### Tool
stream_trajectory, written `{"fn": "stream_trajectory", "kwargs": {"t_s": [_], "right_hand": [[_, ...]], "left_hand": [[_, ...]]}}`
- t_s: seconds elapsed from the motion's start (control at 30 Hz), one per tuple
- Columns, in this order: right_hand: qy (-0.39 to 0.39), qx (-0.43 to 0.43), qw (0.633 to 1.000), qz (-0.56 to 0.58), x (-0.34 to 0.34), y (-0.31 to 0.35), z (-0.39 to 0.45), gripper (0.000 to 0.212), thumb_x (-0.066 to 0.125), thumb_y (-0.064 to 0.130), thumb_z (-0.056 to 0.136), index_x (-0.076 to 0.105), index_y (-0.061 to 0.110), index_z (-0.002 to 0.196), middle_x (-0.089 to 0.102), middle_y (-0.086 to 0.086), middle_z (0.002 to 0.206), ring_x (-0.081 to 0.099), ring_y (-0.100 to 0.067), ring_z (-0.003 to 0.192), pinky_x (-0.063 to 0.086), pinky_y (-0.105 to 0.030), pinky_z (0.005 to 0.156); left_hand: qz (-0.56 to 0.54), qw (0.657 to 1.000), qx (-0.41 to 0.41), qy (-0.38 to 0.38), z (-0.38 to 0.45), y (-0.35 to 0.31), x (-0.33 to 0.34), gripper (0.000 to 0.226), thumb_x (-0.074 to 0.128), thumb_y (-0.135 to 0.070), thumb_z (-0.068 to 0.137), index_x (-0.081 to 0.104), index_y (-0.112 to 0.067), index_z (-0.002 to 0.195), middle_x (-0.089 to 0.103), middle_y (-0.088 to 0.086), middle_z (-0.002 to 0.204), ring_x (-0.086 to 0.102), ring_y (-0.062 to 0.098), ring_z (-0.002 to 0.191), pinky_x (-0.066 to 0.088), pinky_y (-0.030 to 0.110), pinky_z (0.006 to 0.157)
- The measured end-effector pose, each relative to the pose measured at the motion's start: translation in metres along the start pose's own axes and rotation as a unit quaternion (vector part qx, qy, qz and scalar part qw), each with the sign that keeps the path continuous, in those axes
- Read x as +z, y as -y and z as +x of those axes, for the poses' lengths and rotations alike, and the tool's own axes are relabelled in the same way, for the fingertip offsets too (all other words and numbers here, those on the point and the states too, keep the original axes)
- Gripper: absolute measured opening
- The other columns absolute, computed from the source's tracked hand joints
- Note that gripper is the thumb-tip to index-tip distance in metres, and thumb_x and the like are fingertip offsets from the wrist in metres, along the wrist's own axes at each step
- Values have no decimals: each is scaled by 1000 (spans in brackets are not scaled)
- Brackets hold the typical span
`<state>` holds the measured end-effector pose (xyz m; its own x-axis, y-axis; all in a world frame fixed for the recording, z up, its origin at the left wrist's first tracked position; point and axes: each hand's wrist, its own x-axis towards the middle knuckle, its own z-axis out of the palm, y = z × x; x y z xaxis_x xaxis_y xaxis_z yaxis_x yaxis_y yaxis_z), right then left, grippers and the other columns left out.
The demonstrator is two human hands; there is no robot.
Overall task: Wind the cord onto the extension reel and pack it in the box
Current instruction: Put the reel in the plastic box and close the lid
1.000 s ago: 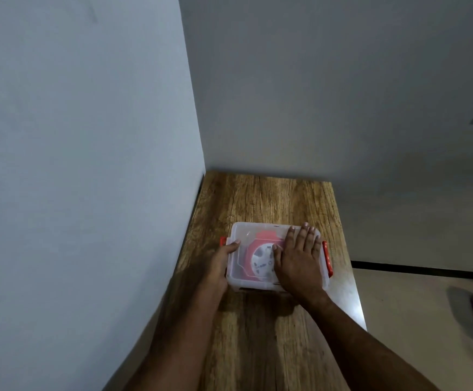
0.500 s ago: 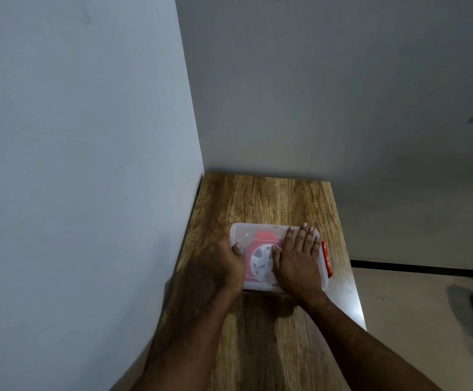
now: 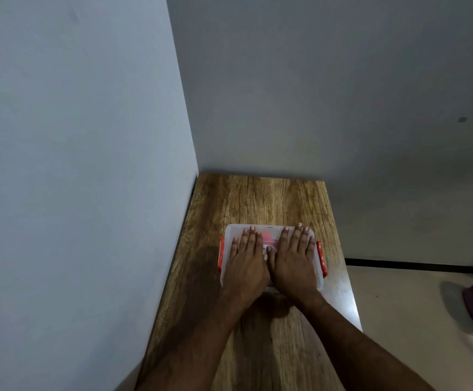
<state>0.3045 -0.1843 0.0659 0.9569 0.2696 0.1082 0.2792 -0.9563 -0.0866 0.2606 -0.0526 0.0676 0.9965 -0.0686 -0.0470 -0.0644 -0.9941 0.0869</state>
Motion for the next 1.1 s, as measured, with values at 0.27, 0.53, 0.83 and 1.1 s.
{"fn": "stream_trajectory", "kwargs": {"t_s": [0.27,0.53,0.83,1.1], "right_hand": [[-1,-13,1000,13,-8,-13,6,74,21,58,98,35,4,147,29,-31,152,27,-44,142,26,-55,116],[44,143,960,235,-14,-60,5,89,46,75,83,28,17,147,48,-15,141,52,-33,122,49,-47,93],[35,222,814,535,-11,-63,-5,41,75,45,80,65,21,112,73,5,97,70,-15,87,61,-38,72],[29,204,804,558,-10,-62,15,35,75,37,82,66,19,110,74,2,96,72,-14,82,60,-30,64]], "left_hand": [[-54,996,-35,-56,-2,4,-7,79,9,-55,98,31,-8,157,29,14,164,27,28,154,7,44,124],[-121,972,-191,-59,-9,21,-17,92,30,-70,97,-4,-11,160,0,13,170,3,30,158,21,49,126],[-607,693,-384,-62,-12,35,-16,53,81,-36,85,63,-8,127,75,5,108,73,15,85,55,21,58],[-639,690,-336,-54,8,42,-25,24,74,-28,93,65,-20,114,72,-7,92,69,7,80,49,15,53]]}}
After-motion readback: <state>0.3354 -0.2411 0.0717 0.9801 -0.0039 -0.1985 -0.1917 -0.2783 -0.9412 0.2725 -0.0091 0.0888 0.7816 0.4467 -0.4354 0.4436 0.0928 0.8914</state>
